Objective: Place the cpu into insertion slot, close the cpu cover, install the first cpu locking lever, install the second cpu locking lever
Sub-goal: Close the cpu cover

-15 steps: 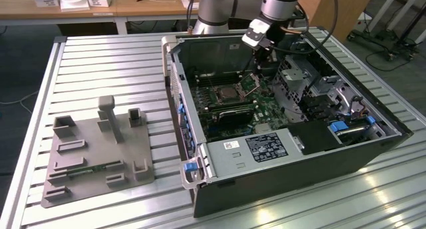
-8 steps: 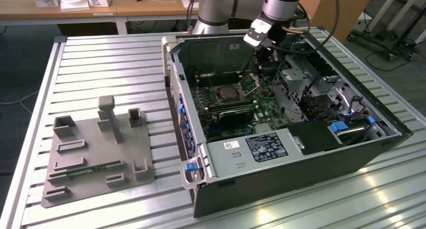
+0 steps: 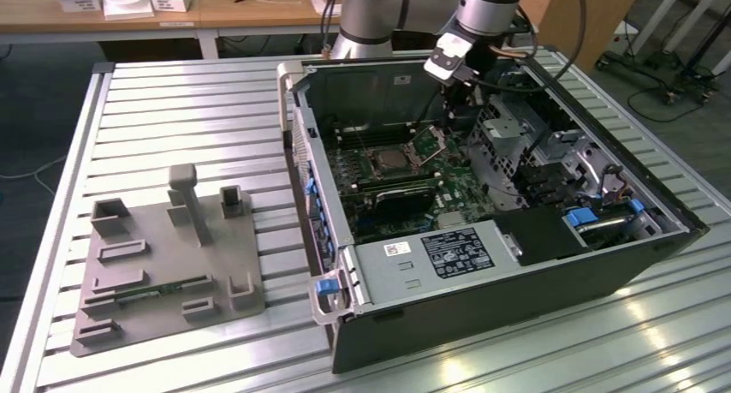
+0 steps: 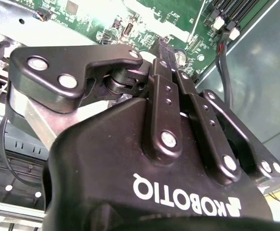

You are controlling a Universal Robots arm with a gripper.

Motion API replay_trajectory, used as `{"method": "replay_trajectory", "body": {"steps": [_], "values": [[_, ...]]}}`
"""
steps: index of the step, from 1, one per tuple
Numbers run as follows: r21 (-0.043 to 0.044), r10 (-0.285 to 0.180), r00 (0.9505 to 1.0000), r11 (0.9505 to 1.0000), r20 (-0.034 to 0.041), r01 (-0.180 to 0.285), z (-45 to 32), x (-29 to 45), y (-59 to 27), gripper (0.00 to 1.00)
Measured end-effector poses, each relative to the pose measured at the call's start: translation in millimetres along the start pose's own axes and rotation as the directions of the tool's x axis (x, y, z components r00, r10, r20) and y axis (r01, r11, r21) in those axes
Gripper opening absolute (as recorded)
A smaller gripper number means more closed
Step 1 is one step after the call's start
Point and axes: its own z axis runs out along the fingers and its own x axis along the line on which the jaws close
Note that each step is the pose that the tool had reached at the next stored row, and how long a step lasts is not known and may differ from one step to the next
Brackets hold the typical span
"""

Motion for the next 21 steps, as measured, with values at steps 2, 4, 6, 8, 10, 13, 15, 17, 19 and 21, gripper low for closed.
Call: {"method": "replay_trajectory", "body": {"steps": [2, 4, 6, 8, 10, 13, 15, 17, 19, 21], "values": [[0.0003, 0.000, 1.0000, 1.0000, -0.0001, 0.000, 1.2, 0.0, 1.6, 0.10], [0.0009, 0.000, 1.0000, 1.0000, 0.0000, 0.000, 2.7, 0.1, 2.9, 0.10], [0.0021, 0.000, 1.0000, 1.0000, -0.0001, 0.000, 4.8, 0.1, 3.9, 0.10], [0.0035, 0.000, 1.0000, 1.0000, -0.0002, 0.000, 7.1, 0.1, 5.0, 0.10], [0.0052, 0.000, 1.0000, 1.0000, 0.0000, 0.000, 9.4, 0.1, 6.0, 0.10], [0.0088, 0.000, 1.0000, 1.0000, 0.0001, 0.000, 14.0, 0.2, 6.3, 0.10], [0.0125, 0.000, 1.0000, 0.9999, 0.0002, 0.000, 17.5, 0.1, 6.2, 0.10], [0.0157, -0.001, 1.0000, 0.9999, 0.0000, 0.001, 21.1, 0.2, 6.1, 0.10], [0.0180, -0.002, 1.0000, 0.9998, 0.0000, 0.002, 23.7, 0.2, 6.1, 0.10], [0.0184, -0.005, 1.0000, 0.9998, 0.0002, 0.005, 24.3, 0.1, 6.0, 0.10]]}}
